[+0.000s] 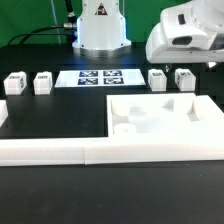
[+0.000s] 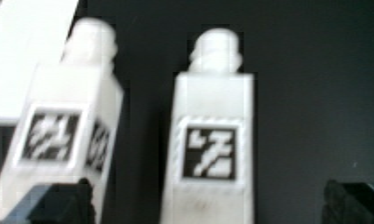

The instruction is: Assemble square table

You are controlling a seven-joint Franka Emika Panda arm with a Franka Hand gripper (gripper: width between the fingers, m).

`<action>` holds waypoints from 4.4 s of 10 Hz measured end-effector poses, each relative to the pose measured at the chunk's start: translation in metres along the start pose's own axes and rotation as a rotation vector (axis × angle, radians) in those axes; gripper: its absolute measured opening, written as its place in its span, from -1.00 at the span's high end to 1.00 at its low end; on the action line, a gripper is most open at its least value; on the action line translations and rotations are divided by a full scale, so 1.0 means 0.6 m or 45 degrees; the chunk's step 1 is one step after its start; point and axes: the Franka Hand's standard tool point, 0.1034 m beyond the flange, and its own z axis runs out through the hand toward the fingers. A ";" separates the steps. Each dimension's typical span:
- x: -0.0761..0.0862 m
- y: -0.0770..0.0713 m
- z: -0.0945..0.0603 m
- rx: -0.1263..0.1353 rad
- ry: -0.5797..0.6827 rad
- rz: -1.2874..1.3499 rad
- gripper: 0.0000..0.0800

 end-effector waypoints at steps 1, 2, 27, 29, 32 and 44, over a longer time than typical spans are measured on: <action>0.004 -0.007 0.000 -0.015 -0.105 -0.009 -0.62; 0.015 -0.007 -0.003 -0.009 -0.113 -0.013 -0.62; -0.035 0.050 -0.147 0.020 0.256 -0.179 0.28; -0.017 0.060 -0.164 0.040 0.396 -0.209 0.28; 0.035 0.130 -0.274 0.064 0.672 -0.326 0.28; 0.129 0.161 -0.400 -0.009 1.780 -0.335 0.28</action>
Offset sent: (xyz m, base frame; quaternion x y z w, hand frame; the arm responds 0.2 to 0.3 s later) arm 0.0000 0.0000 0.0000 0.0000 0.0000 0.0000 1.0000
